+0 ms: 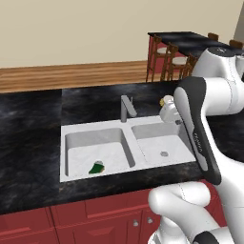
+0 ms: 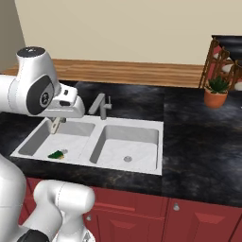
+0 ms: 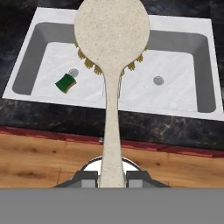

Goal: Pick up the dish brush and sponge from the sink, and place them back in the cabinet, and close the cabinet door.

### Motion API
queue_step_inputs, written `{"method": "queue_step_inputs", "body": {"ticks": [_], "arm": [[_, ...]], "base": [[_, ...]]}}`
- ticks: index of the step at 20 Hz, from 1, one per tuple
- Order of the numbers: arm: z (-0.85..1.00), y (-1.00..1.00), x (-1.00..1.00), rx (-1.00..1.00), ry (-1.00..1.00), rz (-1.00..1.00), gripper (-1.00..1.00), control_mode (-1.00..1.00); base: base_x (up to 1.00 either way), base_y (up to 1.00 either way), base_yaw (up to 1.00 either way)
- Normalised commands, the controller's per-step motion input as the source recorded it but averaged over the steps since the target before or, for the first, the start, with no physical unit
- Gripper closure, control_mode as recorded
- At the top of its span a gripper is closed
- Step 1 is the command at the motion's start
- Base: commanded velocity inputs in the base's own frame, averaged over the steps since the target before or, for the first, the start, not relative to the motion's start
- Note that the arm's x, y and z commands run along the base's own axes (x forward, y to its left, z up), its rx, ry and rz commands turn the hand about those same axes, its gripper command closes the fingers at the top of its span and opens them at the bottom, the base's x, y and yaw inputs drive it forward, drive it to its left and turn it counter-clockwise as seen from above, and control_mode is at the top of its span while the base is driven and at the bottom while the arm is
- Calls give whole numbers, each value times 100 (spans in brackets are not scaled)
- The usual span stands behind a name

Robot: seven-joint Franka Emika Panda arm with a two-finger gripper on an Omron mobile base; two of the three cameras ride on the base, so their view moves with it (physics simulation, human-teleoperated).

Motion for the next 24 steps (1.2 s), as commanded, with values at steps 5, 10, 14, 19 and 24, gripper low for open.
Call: {"method": "queue_step_inputs", "body": {"ticks": [5,10,14,19,24], "arm": [[0,0,0,0,0,0,100,100],[0,0,0,0,0,0,100,100],[0,0,0,0,0,0,100,100],[0,0,0,0,0,0,100,100],[0,0,0,0,0,0,100,100]], "base": [[-32,0,-34],[-29,-9,-47],[-17,-19,-47],[-2,-22,-48],[0,-27,-48]]}}
